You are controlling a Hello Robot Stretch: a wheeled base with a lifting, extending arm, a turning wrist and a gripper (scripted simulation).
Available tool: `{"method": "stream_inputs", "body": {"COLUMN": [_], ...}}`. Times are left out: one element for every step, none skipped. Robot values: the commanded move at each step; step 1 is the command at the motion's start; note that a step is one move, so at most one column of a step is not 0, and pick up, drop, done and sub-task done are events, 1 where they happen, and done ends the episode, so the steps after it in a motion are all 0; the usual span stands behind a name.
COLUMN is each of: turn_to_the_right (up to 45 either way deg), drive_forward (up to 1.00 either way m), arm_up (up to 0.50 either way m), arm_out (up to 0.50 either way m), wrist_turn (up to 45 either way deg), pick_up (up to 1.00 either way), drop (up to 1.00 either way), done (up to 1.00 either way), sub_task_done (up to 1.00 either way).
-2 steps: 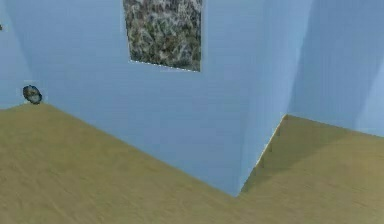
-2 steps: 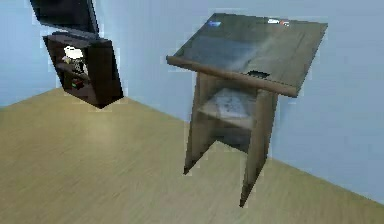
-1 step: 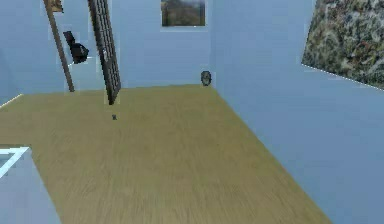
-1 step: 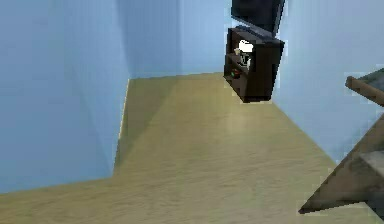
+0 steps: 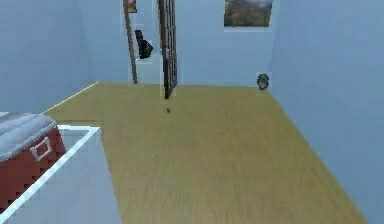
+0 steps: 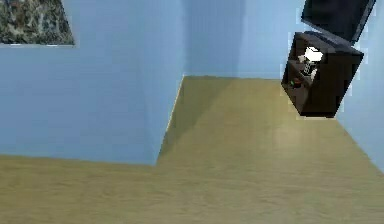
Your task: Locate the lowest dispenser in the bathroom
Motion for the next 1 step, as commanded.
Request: {"method": "stream_inputs", "body": {"turn_to_the_right": [0.0], "drive_forward": [1.0], "arm_up": [0.0], "arm_out": [0.0], "wrist_turn": [0.0], "pick_up": [0.0], "drop": [0.0], "done": [0.0], "sub_task_done": [0.0]}}
